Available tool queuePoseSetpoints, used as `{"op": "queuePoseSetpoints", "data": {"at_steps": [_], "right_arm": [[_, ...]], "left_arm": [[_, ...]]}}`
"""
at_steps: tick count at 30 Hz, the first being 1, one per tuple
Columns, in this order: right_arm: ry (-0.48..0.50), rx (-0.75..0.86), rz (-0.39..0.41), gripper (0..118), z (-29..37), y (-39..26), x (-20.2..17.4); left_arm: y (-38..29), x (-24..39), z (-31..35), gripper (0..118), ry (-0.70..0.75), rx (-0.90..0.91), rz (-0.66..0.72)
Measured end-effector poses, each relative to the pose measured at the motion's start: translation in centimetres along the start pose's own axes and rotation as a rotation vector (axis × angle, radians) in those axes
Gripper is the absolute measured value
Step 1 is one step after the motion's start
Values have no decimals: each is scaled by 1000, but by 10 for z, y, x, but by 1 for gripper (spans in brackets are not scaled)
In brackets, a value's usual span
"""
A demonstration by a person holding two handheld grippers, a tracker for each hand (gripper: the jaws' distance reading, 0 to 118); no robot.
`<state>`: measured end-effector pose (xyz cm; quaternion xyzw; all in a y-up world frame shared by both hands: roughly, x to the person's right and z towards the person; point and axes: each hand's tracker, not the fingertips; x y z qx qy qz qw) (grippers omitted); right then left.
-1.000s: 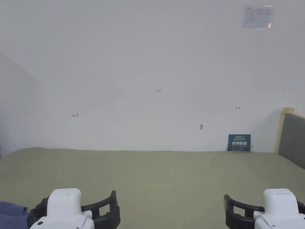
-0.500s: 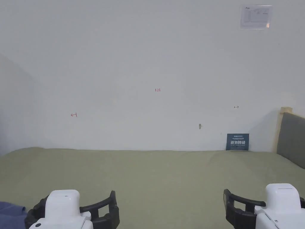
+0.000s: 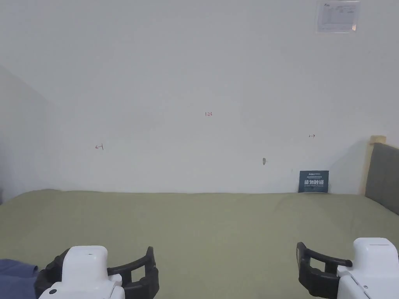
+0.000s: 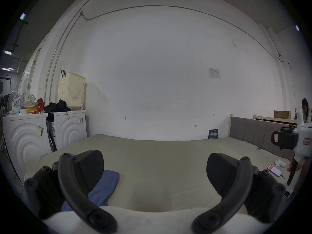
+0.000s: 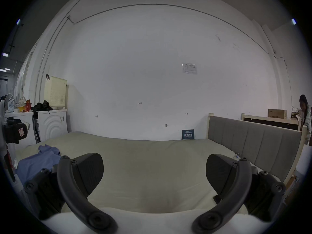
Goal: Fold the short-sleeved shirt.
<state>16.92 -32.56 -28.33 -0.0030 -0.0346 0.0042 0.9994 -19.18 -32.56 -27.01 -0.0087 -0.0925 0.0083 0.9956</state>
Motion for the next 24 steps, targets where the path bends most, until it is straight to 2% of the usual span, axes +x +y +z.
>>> {"op": "queuePoseSetpoints", "data": {"at_steps": [9,21,24], "right_arm": [[5,-20,-6,118,-1,0,-1],[-21,-40,68,118,-5,-8,-6],[-13,-42,57,118,-5,-9,-5]], "left_arm": [[2,1,0,118,0,2,4],[-2,6,-2,118,11,-9,-19],[-2,6,-2,118,4,-6,-18]]}}
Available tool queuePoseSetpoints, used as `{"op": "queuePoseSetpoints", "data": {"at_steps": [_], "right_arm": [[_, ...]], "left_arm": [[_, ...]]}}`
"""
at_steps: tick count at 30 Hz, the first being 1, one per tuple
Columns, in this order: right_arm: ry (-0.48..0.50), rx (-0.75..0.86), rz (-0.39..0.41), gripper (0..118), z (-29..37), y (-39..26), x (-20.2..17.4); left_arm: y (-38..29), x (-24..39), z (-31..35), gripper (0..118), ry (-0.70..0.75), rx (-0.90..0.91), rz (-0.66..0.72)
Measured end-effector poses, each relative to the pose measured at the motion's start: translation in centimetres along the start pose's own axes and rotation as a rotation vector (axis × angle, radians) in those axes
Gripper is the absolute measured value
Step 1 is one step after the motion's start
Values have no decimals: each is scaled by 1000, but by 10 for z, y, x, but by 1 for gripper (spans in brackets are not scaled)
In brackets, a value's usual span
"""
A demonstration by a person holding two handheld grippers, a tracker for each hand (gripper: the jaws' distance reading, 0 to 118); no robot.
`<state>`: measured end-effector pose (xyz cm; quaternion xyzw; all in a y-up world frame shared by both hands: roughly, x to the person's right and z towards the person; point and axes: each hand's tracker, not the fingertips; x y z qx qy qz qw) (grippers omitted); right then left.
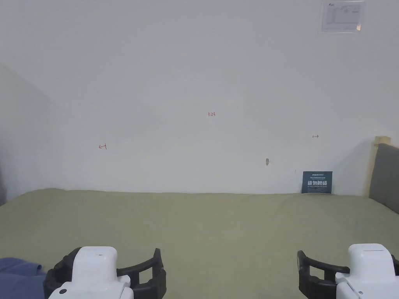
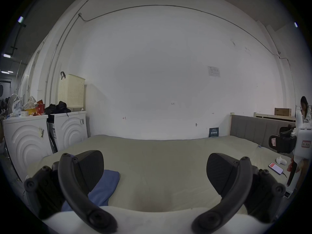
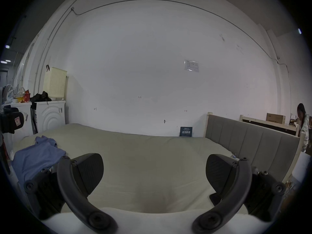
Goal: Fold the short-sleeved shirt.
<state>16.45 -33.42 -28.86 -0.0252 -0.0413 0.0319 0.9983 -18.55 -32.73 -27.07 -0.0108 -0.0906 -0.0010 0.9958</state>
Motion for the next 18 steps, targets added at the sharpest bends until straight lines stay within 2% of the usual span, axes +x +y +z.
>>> {"op": "queuePoseSetpoints", "data": {"at_steps": [9,15,18], "right_arm": [[-3,25,-32,118,2,5,1],[9,38,44,118,2,4,0],[-1,27,48,118,0,5,2]], "left_arm": [[0,1,1,118,-4,13,24],[-1,4,2,118,-22,32,3],[-2,4,8,118,-36,74,9]]}}
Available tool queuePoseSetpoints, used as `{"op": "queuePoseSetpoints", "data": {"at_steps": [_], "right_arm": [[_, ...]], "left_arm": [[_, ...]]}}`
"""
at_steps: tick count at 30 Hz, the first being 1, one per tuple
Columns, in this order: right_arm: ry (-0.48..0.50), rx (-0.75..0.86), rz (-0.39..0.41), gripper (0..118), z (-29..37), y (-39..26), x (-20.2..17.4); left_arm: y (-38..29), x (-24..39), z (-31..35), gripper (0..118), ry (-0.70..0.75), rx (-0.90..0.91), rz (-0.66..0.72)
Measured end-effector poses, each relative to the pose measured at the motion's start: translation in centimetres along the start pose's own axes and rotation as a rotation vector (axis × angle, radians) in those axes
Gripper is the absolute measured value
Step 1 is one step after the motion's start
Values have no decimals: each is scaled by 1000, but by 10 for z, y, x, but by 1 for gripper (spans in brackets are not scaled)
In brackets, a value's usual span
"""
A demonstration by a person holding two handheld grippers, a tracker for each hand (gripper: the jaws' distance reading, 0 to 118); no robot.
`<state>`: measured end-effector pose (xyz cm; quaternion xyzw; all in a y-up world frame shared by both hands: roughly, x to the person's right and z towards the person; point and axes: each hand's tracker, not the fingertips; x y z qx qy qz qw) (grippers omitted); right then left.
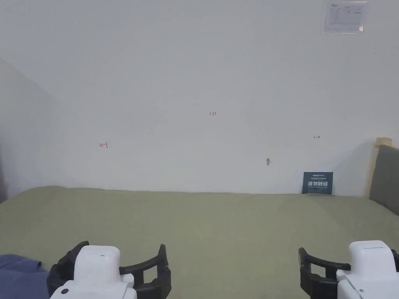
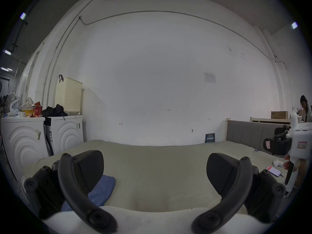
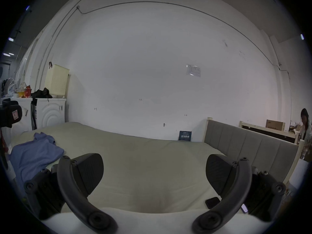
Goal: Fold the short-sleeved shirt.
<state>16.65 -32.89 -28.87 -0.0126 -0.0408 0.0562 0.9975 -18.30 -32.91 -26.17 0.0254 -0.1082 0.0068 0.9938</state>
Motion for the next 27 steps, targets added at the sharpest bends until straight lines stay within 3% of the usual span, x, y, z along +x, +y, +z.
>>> {"op": "queuePoseSetpoints", "data": {"at_steps": [4,17,27], "right_arm": [[-3,-3,-39,118,0,3,5],[15,9,-28,118,3,8,3],[14,9,-93,118,5,18,11]], "left_arm": [[2,0,-2,118,11,0,-23],[10,-7,-11,118,12,-49,11],[8,-13,-14,118,-11,-119,83]]}}
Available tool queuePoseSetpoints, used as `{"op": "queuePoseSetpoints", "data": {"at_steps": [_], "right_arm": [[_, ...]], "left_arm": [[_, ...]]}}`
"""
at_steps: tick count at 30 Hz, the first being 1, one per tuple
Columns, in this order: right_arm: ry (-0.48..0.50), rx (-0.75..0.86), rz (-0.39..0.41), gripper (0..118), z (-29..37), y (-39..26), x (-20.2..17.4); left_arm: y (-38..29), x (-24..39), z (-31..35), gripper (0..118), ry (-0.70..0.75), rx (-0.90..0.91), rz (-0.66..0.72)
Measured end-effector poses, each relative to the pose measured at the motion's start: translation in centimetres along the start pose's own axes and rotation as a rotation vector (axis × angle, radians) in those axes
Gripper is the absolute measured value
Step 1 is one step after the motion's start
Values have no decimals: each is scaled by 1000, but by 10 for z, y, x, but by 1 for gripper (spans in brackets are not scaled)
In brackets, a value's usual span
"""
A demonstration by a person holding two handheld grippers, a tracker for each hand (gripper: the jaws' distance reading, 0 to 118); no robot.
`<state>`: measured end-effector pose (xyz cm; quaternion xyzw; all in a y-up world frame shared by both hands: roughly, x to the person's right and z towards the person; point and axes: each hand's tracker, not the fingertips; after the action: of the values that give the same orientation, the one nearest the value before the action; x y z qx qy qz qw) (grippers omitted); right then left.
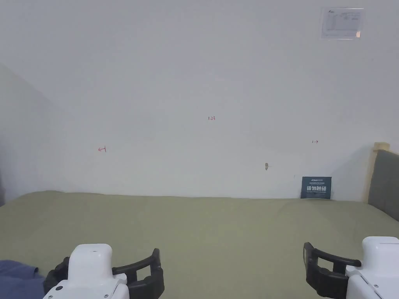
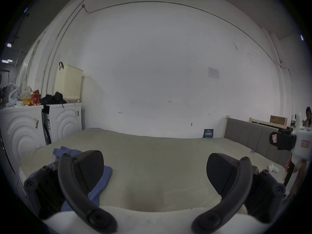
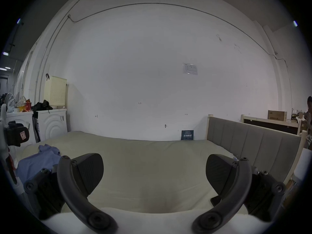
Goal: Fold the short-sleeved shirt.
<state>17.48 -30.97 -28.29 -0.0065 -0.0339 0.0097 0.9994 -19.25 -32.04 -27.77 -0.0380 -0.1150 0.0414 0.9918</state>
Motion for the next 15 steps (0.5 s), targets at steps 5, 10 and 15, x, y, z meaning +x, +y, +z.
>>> {"op": "queuePoseSetpoints", "data": {"at_steps": [5,10,15], "right_arm": [[-2,-1,-7,118,1,-1,-2],[12,-40,1,118,-2,-6,-6],[13,-41,14,118,-1,-7,-9]], "left_arm": [[1,2,0,118,17,22,-26],[-1,4,1,118,20,30,-25],[-1,4,3,118,26,51,-26]]}}
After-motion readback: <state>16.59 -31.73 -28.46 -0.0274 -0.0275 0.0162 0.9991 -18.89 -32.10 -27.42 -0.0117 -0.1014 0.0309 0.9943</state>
